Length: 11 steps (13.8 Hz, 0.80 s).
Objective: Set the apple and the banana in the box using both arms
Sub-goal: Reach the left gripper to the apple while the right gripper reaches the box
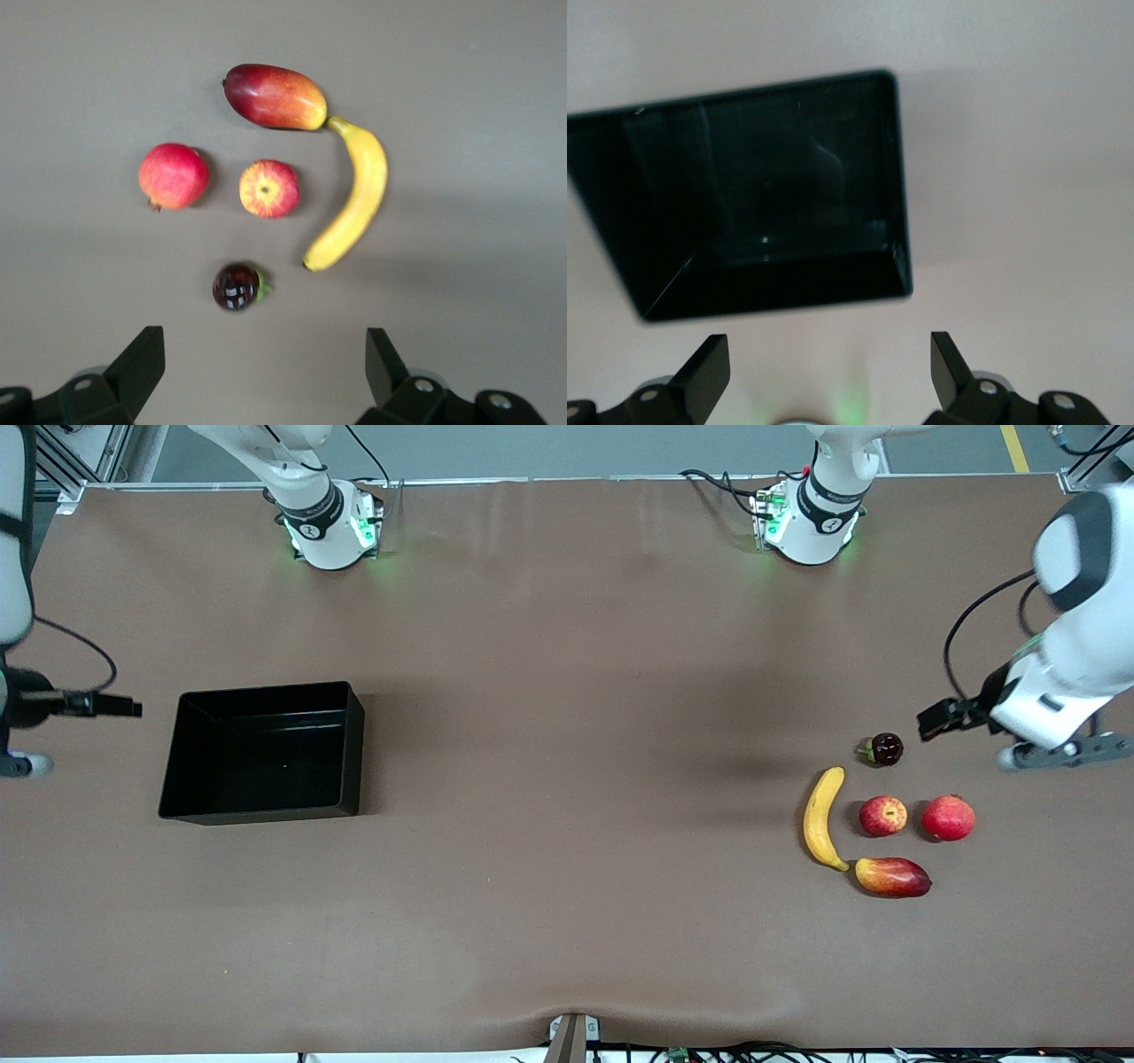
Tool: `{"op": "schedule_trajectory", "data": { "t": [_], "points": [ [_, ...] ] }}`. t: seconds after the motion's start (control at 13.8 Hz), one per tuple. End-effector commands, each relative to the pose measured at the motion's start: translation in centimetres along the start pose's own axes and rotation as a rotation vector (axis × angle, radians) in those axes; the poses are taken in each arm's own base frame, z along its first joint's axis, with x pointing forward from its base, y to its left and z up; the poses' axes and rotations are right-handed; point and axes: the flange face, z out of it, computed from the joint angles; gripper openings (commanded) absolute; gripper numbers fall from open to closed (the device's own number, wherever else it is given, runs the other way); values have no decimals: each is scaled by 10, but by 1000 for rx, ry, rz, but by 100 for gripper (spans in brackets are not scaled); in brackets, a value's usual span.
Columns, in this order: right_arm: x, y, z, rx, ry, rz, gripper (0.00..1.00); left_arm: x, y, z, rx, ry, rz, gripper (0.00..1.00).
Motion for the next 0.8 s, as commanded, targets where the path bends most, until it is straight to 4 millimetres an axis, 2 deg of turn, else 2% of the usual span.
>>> {"op": "schedule_trajectory", "data": {
  "t": [0.0, 0.07, 0.14, 0.29, 0.43, 0.51, 0.58, 0.65, 0.72],
  "points": [
    [26, 33, 39, 7, 7, -94, 100, 8, -9, 47, 15, 12, 16, 100],
    [32, 49, 60, 29, 6, -91, 100, 16, -10, 64, 22, 27, 34, 100],
    [40, 52, 75, 30, 22, -89, 100, 24, -8, 82, 35, 42, 56, 100],
    [43, 51, 108, 29, 25, -90, 100, 36, -10, 119, 34, 77, 72, 100],
    [43, 50, 128, 25, 40, -94, 100, 43, -9, 152, 14, 90, 68, 100],
    [43, 50, 145, 25, 41, -94, 95, 45, -8, 169, 6, 85, 64, 100],
    [41, 47, 161, 23, 48, -104, 70, 48, -8, 181, -1, 90, 63, 100],
    [39, 46, 172, 19, 56, -118, 50, 49, -8, 194, -5, 80, 61, 100],
    [39, 47, 173, 16, 66, -150, 31, 48, -8, 202, -8, 73, 62, 100]
  ]
}}
